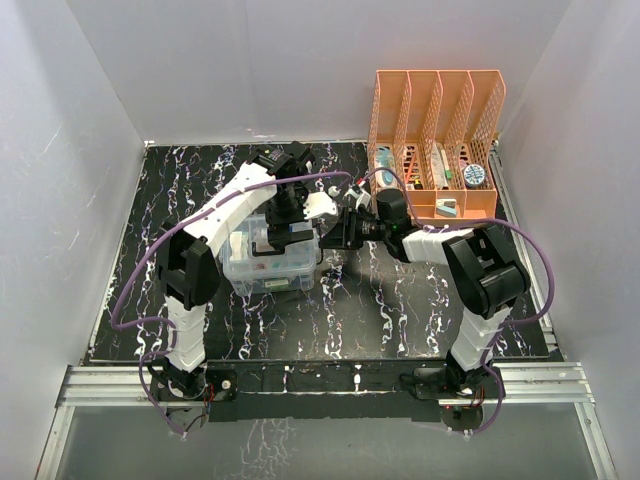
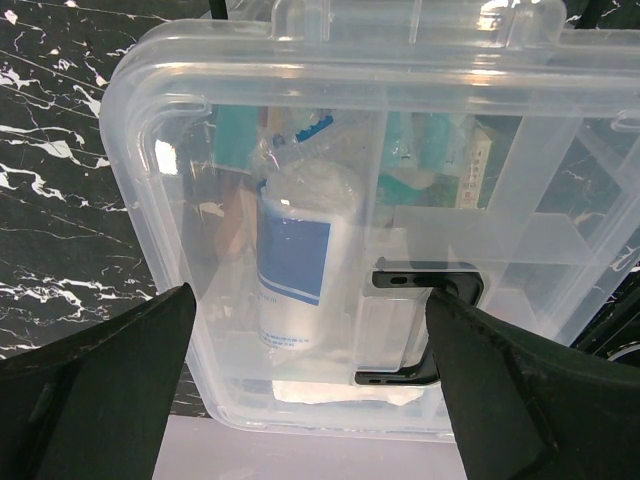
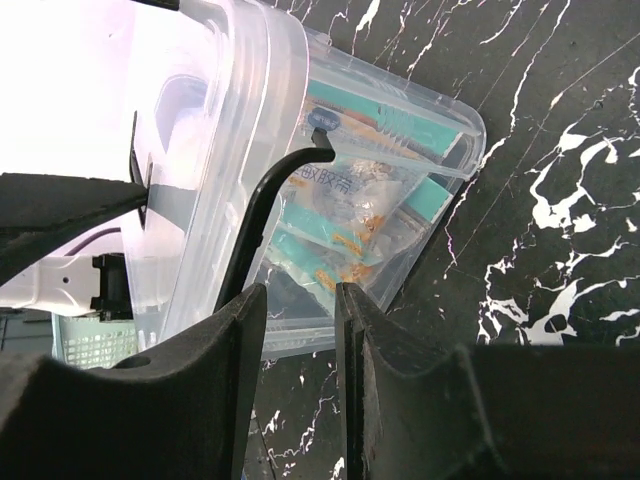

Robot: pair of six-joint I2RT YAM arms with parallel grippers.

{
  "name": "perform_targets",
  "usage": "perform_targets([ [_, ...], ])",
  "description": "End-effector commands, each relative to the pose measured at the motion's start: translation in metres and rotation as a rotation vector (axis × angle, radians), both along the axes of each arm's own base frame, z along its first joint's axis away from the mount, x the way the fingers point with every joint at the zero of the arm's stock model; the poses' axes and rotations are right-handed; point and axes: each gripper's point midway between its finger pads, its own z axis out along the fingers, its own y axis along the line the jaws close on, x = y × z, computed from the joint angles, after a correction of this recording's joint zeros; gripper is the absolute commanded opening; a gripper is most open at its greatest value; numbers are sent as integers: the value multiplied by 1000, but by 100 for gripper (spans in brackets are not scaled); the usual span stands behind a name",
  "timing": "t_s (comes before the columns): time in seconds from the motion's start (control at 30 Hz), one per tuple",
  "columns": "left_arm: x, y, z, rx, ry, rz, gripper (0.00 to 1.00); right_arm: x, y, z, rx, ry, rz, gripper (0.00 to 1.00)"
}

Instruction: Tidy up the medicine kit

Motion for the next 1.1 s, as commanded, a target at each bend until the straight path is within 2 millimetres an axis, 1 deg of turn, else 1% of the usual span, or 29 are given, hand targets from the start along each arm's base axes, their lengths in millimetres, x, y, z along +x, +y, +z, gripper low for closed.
perform_targets([
  [0.0, 1, -33, -63, -50, 103, -11, 96, -1, 2, 28, 33, -91, 16, 33],
  [0.1, 1, -32, -64, -45, 100, -6, 96, -1, 0, 28, 20, -85, 10, 33],
  [0.17, 2, -33, -66, -44, 100, -3, 96, -2, -1, 40, 23, -111, 6, 33],
  [0.3, 4, -35, -68, -42, 99, 7, 96, -2, -2, 46, 21, -123, 3, 33],
  [0.6, 5, -40, -76, -52, 109, 14, 96, -4, -1, 52, 20, -127, -3, 33],
  [0.73, 5, -42, -77, -58, 113, 16, 96, -6, 3, 48, 13, -119, 1, 34],
  [1.07, 5, -46, -80, -73, 117, 18, 96, -10, 27, 50, 2, -124, 29, 34],
])
